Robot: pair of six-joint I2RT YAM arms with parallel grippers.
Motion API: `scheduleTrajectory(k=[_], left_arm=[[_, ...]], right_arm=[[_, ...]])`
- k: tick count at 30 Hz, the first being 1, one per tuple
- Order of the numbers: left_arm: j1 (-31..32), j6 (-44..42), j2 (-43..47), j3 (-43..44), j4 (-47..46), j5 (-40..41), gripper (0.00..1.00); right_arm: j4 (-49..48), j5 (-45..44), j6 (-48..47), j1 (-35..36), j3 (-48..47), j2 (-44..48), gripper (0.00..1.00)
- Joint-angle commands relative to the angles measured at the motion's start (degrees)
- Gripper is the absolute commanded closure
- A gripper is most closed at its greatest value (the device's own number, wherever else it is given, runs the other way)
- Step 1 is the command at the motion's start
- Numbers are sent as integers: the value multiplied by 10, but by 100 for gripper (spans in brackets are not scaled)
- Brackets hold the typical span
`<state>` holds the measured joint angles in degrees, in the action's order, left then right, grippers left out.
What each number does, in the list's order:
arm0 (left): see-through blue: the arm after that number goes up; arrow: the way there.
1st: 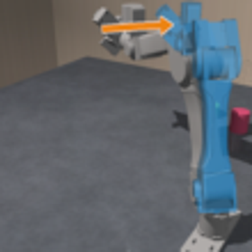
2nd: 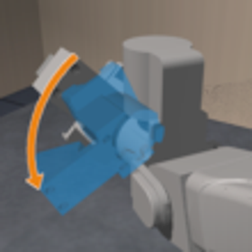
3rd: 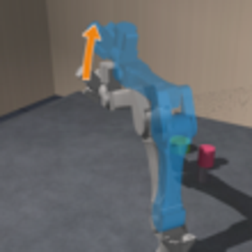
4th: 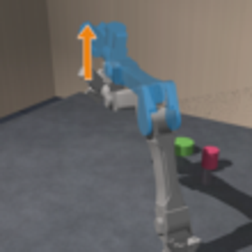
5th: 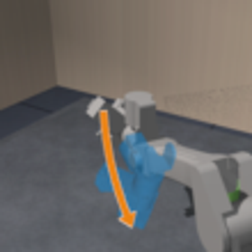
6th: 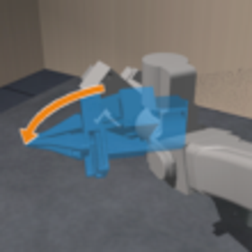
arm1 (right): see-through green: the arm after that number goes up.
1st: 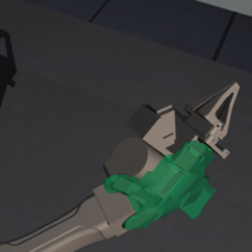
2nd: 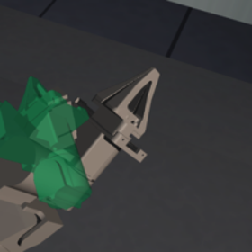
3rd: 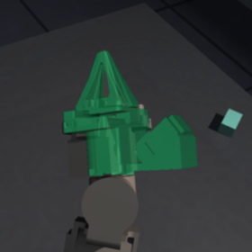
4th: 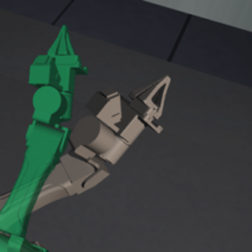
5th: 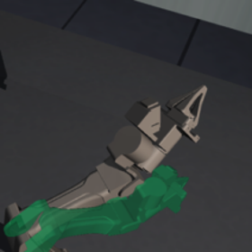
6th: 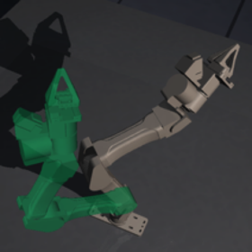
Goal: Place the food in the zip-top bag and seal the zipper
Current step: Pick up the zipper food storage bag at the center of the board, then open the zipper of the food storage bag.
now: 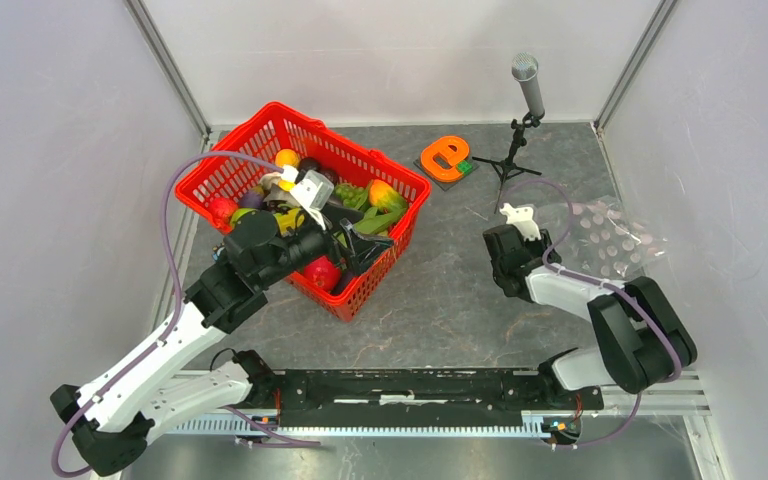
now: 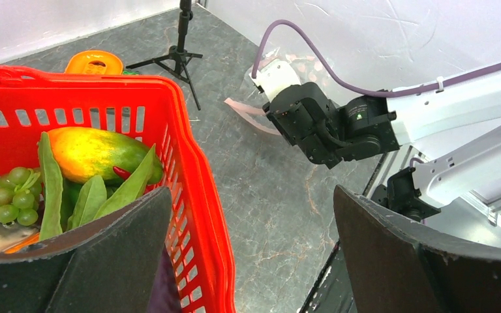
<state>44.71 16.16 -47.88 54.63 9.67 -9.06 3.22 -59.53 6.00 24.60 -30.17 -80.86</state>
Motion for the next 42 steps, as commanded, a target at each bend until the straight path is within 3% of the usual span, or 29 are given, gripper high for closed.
scheduleTrajectory(k=[1, 2, 4, 8, 14, 19, 24, 31, 39, 42], left_arm=[[1, -25, 5, -3, -21, 7, 0], [1, -25, 5, -3, -22, 7, 0], [1, -25, 3, -3, -21, 5, 0], [1, -26, -4, 0, -20, -1, 0], [1, -27, -36, 21, -20, -32, 0], [5, -14, -95, 52, -26, -67, 0], [45, 4, -155, 87, -42, -43, 4], [116, 30, -258, 153, -50, 13, 8], [135, 62, -361, 210, -59, 74, 20], [138, 62, -391, 235, -59, 108, 20]], right_arm=[[-28, -10, -4, -2, 8, 29, 71], [-28, -8, -3, -2, 10, 34, 79], [-24, -5, 5, -2, 10, 43, 82], [-4, 25, 16, -2, 6, 74, 100], [74, 202, 59, -2, -51, 178, 100], [82, 329, 114, -2, -73, 295, 98], [112, 386, 167, -2, -86, 355, 98], [74, 466, 243, -2, -44, 423, 97], [85, 497, 249, -2, -49, 467, 96], [91, 506, 249, -2, -53, 474, 96]])
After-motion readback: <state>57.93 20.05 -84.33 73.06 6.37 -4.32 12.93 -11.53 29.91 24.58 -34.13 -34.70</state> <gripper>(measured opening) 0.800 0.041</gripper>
